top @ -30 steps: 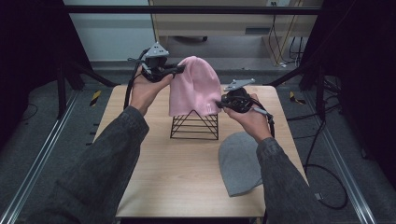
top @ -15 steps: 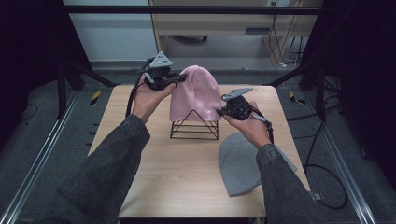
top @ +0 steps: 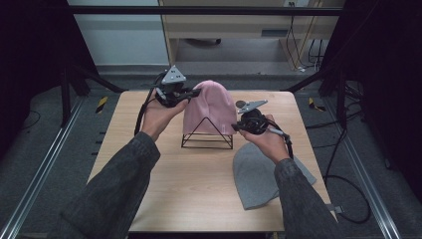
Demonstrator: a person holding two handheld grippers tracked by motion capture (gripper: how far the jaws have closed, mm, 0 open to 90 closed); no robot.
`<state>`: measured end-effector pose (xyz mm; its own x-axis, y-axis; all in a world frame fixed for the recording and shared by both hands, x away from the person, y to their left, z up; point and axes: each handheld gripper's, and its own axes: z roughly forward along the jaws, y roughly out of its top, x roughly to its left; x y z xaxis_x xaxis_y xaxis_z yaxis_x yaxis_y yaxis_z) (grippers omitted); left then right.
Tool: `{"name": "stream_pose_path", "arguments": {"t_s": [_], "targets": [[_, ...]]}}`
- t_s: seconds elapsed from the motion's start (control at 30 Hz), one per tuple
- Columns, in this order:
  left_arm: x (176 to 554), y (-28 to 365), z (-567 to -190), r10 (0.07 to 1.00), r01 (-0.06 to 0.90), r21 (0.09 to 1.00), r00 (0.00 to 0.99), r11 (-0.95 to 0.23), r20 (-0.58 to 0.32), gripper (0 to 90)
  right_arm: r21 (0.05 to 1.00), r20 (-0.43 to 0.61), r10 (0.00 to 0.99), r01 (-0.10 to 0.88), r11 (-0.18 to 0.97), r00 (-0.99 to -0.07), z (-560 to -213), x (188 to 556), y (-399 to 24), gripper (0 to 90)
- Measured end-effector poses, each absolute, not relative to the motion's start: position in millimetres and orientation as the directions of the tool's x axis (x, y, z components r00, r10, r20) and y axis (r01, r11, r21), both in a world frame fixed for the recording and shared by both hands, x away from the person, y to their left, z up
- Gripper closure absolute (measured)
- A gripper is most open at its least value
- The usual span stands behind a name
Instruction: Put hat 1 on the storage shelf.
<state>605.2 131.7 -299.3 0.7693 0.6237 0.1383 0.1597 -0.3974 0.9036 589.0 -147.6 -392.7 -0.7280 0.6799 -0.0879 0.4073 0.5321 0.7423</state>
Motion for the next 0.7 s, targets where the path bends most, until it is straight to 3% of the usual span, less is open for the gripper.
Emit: {"name": "stream_pose_path", "arguments": {"t_s": [0.43, 0.53, 0.63, 0.7], "targets": [[601, 133, -321, 0.62, 0.195, 0.883, 0.774, -0.427, 0.129, 82.2, 0.703, -0.06, 0.691, 0.461, 0.541, -0.72, -413, 592, -150, 81.4], [599, 134, -325, 0.616, 0.203, 0.881, 0.779, -0.427, 0.119, 82.2, 0.698, -0.057, 0.692, 0.467, 0.543, -0.72, -416, 592, -150, 75.5], [596, 133, -330, 0.611, 0.207, 0.87, 0.781, -0.447, 0.128, 82.3, 0.696, -0.068, 0.712, 0.478, 0.535, -0.699, -414, 590, -151, 62.5], [594, 134, -333, 0.615, 0.218, 0.87, 0.78, -0.443, 0.117, 82.2, 0.696, -0.08, 0.715, 0.475, 0.539, -0.695, -413, 589, -153, 60.2]]}}
